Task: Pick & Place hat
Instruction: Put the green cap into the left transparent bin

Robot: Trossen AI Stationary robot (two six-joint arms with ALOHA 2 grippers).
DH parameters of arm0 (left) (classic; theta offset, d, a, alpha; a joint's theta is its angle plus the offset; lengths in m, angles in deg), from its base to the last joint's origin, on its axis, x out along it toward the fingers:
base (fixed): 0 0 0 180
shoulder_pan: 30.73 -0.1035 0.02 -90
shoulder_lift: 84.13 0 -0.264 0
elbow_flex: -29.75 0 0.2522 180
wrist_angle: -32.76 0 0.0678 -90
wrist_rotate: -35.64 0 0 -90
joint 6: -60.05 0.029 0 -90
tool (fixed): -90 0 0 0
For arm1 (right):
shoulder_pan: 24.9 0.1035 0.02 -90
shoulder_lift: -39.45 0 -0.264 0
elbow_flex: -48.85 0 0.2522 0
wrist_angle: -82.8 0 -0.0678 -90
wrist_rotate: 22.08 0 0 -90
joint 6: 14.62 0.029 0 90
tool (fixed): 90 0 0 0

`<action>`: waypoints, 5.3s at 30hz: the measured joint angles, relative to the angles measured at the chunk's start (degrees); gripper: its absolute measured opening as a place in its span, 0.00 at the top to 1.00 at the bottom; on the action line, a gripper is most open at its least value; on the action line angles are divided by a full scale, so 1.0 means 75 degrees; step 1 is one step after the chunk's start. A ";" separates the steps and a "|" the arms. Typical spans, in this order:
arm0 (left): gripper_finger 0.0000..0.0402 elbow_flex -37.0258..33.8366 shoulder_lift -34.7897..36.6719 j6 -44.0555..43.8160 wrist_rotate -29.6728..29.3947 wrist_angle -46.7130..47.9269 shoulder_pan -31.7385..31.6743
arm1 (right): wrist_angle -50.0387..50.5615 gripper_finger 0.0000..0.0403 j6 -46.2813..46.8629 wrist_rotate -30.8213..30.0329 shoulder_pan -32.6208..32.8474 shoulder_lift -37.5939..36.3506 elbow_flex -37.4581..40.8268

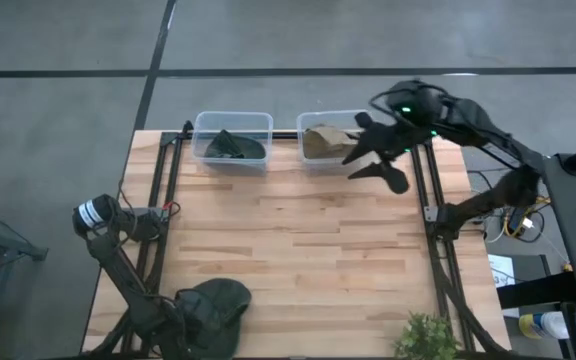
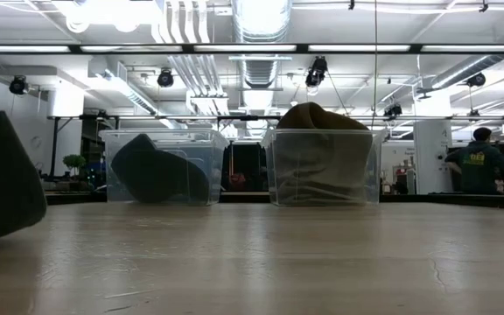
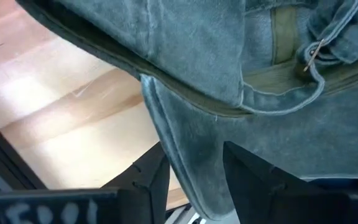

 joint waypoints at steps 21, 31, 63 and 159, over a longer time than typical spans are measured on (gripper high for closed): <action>0.97 0.0006 0.0010 0.0197 -0.1092 -0.0048 -0.0138 | -0.3384 0.98 0.1408 -0.1648 -0.0020 -0.4127 0.4690; 0.98 -0.0002 0.0005 0.0586 -0.2720 0.0232 -0.0363 | -0.3779 0.98 0.1772 -0.1854 -0.0020 -0.4711 0.6170; 0.98 0.0052 0.0333 0.2689 -0.9048 0.0375 -0.2614 | -0.6381 0.98 0.1636 -0.1379 -0.0017 -0.6194 0.8643; 0.97 -0.2390 0.5899 1.1092 -0.5460 -0.3197 -0.9168 | -0.7497 0.98 0.2463 -0.1332 -0.0020 -0.7174 1.1212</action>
